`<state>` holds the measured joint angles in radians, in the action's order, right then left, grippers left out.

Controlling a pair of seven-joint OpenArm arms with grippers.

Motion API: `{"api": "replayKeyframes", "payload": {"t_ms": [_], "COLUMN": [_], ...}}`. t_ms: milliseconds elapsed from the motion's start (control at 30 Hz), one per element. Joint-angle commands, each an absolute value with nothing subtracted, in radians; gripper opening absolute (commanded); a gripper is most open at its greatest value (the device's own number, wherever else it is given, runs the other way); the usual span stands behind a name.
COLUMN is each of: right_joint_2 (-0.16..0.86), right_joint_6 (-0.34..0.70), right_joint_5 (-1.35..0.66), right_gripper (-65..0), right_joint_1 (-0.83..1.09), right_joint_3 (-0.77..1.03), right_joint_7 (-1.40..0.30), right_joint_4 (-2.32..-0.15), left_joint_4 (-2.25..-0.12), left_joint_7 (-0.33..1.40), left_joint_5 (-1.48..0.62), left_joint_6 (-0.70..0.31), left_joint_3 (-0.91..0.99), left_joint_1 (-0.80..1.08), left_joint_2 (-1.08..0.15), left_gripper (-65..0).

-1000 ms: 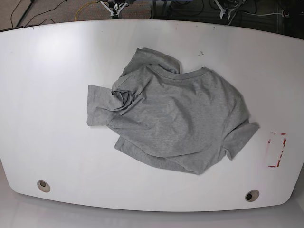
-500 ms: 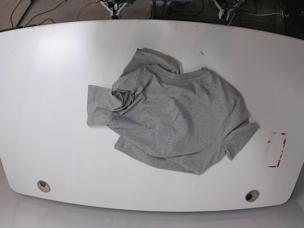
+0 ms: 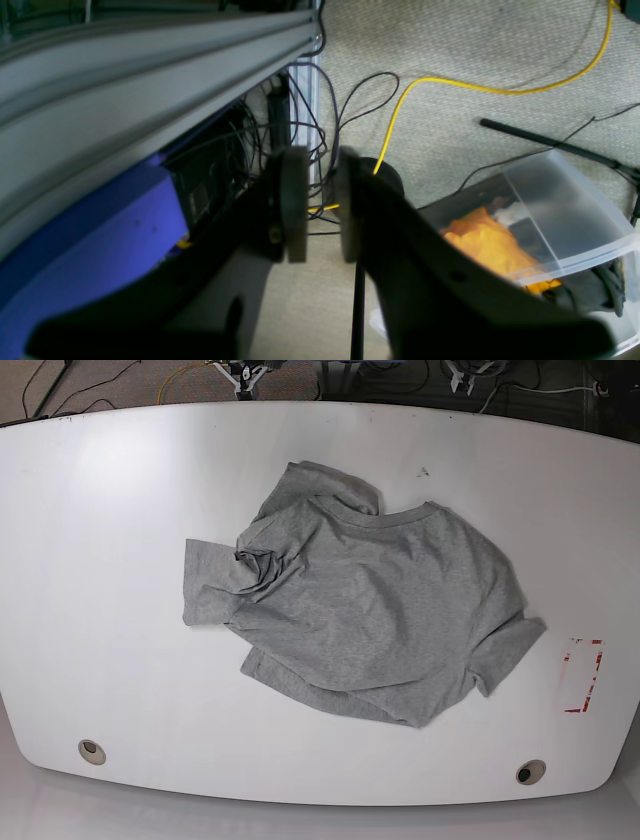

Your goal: Layout the t-shirt on the table in an organized manner, then fold the t-shirt properly

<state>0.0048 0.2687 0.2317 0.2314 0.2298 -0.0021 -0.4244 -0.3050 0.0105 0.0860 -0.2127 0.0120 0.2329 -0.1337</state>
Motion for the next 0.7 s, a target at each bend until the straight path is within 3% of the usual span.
{"api": "replayKeyframes", "payload": {"t_ms": [0,267,667], "right_joint_2": [0.005,-0.004,-0.061], "right_joint_6": [0.272,0.272,0.272], "right_joint_5": [0.226,0.226,0.226], "right_gripper": [-55.5,-55.6,-55.6], "right_joint_1": [0.237,0.286,0.476], "right_joint_3": [0.231,0.231,0.231], "right_joint_7": [0.004,0.004,-0.001], "right_joint_4": [-0.429,-0.495,-0.796], "left_joint_4": [-0.308,-0.312,-0.377], "left_joint_7": [0.008,-0.033,-0.196], "left_joint_5": [0.085,0.082,0.081], "left_joint_6": [-0.211,-0.214,-0.214], "left_joint_3": [0.013,0.015,0.015], "left_joint_1": [0.237,0.248,0.369], "left_joint_2": [-0.143,-0.143,-0.148], "left_gripper": [-54.9,-54.9,-55.1]}}
